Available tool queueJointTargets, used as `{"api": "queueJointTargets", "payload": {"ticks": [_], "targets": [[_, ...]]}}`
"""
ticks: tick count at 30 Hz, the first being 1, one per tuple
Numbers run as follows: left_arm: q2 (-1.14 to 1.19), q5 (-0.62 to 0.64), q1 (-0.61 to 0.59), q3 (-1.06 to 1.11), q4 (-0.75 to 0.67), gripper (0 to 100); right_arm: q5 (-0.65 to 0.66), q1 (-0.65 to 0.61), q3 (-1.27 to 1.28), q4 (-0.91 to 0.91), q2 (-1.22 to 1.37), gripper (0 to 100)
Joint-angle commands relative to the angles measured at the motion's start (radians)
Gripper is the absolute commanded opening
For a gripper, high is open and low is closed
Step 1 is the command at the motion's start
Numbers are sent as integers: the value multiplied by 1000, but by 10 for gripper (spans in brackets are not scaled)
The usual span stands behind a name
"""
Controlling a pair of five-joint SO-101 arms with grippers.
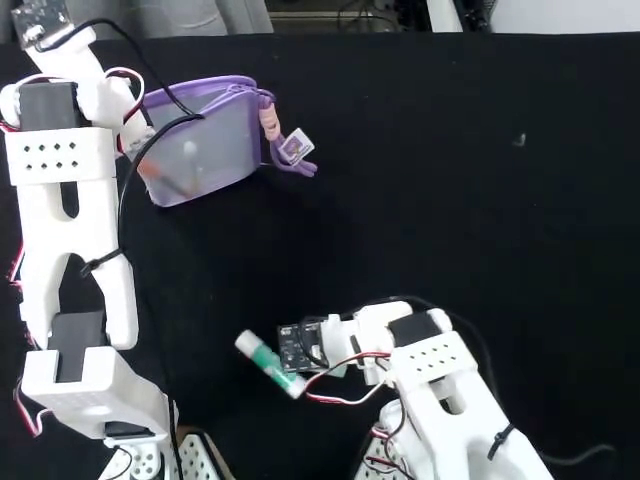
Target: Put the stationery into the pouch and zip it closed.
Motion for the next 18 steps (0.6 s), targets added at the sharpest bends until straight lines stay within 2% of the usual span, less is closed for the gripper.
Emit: {"api": "queueJointTargets", "payload": {"ticks": [1,11,16,18], "targets": [[20,5,-4,27,-12,30,6,32,-31,-5,8,11],[20,5,-4,27,-14,30,-9,301,-364,-11,2,11],[20,5,-4,27,-14,30,-161,310,-538,-15,1,11],[20,5,-4,27,-11,30,-230,278,-588,-54,1,11]]}}
